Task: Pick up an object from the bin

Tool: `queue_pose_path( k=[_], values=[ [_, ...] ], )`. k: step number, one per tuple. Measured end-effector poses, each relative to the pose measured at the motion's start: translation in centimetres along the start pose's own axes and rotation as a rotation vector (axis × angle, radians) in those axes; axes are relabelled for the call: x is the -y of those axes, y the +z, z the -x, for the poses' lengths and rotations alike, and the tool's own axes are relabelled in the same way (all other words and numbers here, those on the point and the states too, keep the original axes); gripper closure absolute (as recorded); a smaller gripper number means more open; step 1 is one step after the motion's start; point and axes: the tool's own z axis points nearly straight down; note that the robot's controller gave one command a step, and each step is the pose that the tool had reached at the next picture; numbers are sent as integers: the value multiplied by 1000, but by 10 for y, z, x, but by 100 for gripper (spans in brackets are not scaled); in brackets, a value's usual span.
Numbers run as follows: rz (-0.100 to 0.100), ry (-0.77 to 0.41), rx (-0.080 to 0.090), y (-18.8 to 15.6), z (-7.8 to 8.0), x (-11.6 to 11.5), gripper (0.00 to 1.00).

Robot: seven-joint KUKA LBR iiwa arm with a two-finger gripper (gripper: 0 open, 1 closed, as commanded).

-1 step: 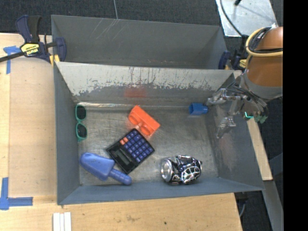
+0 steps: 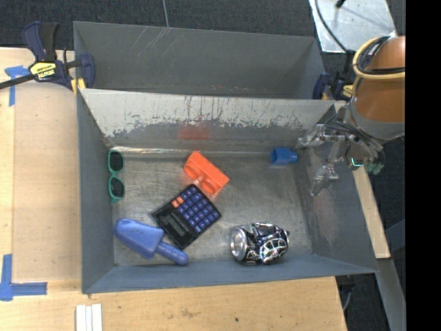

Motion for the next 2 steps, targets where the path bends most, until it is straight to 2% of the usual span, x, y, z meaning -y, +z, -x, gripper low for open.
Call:
queue_pose_path(
  k=[2],
  values=[
    [-2,-152,7,31,-2,-1,0]
  ],
)
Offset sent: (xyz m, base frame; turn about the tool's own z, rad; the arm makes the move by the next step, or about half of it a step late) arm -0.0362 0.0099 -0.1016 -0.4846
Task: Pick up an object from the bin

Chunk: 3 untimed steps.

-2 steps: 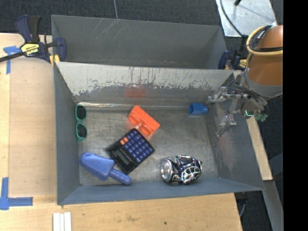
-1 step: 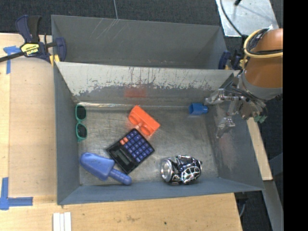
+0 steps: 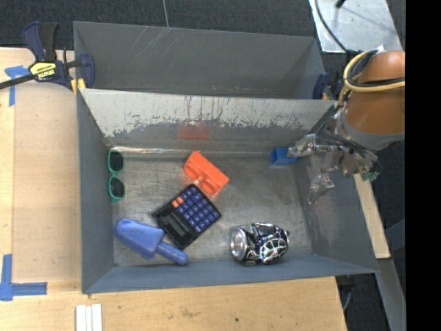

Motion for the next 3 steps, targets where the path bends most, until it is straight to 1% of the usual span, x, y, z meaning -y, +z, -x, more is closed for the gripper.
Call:
queue_pose_path(
  k=[1,2,3],
  values=[
    [5,-338,-6,24,12,7,0],
    [5,-456,-5,59,-16,-27,0],
    [7,-429,-8,64,-3,-57,0]
  ],
)
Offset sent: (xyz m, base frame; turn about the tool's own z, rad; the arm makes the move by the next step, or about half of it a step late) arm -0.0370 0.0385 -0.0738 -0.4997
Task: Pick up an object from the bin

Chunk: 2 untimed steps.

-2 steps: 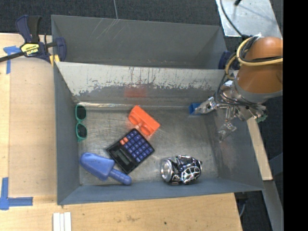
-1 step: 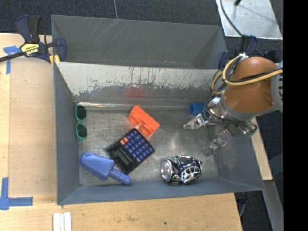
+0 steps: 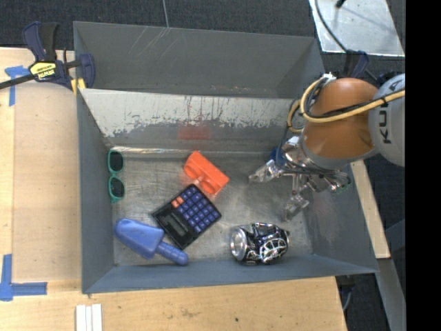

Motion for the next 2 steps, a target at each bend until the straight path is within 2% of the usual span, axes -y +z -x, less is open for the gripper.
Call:
queue_pose_path(
  k=[1,2],
  values=[
    [-1,39,2,-6,2,-16,0],
    [-2,-246,2,-10,-31,-52,0]
  ],
)
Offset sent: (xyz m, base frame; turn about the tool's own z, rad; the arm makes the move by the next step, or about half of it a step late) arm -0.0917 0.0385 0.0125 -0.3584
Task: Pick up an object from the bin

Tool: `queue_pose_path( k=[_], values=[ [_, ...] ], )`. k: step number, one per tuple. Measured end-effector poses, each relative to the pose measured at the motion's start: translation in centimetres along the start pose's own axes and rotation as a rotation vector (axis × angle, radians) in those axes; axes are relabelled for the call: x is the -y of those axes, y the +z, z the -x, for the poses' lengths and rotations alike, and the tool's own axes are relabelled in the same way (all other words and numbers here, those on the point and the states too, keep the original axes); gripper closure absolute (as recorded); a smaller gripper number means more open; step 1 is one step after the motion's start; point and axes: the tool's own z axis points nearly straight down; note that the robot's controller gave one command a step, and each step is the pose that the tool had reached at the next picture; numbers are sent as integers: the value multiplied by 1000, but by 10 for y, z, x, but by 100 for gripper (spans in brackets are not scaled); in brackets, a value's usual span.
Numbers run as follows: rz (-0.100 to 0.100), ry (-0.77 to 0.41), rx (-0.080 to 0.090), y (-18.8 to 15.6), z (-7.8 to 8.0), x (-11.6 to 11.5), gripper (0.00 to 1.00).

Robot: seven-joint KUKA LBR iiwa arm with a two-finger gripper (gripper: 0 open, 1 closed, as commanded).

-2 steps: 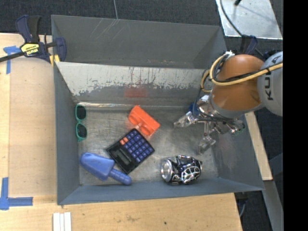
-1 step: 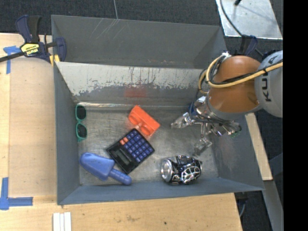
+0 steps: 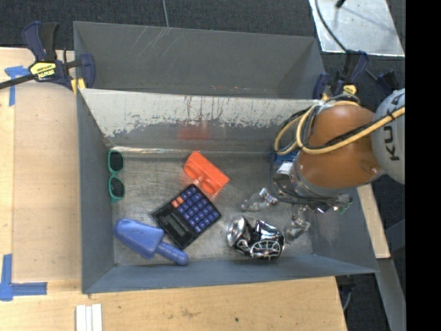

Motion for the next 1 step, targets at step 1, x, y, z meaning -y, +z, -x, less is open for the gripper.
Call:
queue_pose_path(
  k=[1],
  values=[
    [4,-80,-3,3,-2,-23,0]
  ],
)
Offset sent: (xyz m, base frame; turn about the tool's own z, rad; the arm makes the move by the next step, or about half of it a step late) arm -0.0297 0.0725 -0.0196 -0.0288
